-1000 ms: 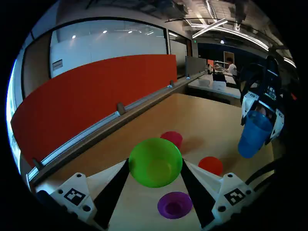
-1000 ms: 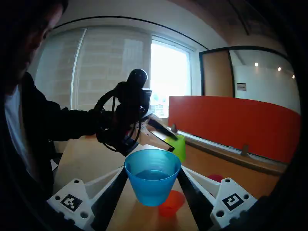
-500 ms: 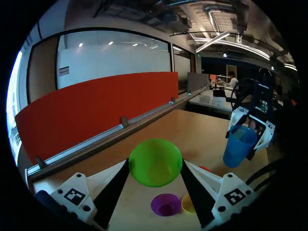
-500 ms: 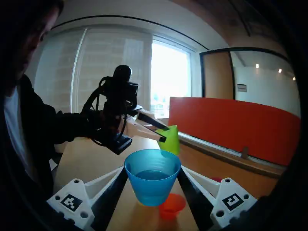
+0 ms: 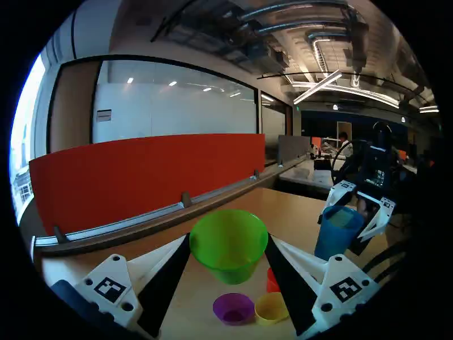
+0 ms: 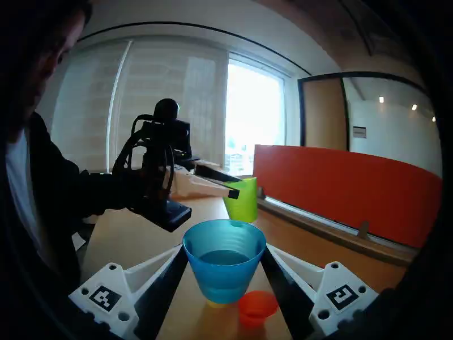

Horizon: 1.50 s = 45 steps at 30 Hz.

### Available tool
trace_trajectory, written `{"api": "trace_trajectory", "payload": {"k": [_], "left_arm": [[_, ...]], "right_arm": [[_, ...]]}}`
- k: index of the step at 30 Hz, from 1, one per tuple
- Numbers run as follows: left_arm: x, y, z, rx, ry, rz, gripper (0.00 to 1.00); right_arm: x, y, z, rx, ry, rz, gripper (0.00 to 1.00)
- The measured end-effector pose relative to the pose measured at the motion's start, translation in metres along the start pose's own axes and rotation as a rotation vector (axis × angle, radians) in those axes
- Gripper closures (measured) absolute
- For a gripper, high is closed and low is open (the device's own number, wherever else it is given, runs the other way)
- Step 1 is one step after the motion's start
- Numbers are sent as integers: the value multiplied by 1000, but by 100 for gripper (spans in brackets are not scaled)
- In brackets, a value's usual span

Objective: Pour water

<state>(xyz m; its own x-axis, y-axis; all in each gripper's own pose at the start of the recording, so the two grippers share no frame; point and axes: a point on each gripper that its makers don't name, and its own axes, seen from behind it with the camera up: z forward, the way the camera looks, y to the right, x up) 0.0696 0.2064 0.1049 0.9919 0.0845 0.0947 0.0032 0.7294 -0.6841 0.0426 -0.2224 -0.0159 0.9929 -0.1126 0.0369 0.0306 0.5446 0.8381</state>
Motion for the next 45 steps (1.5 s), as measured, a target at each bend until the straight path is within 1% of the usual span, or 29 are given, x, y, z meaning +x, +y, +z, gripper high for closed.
{"api": "trace_trajectory", "payload": {"k": [5,9,12,18,24,32,38,45], "left_arm": [[13,1,-11,8,64,-42,10],[18,4,-18,3,95,-58,10],[16,5,-21,1,91,-58,10],[9,7,-25,-2,67,-38,10],[12,11,-28,-9,69,-17,11],[20,10,-31,-10,79,-4,11],[21,12,-32,-15,74,5,11],[20,13,-33,-23,58,19,11]], "right_arm": [[3,-3,3,3,0,-5,10],[5,-5,5,5,1,-5,10],[6,-7,6,8,0,-8,10],[7,-8,9,13,2,-12,10],[8,-8,10,13,3,-13,10],[12,-7,11,16,-1,-22,10],[13,-6,11,22,-9,-18,10],[27,2,12,31,-17,-8,10]]}}
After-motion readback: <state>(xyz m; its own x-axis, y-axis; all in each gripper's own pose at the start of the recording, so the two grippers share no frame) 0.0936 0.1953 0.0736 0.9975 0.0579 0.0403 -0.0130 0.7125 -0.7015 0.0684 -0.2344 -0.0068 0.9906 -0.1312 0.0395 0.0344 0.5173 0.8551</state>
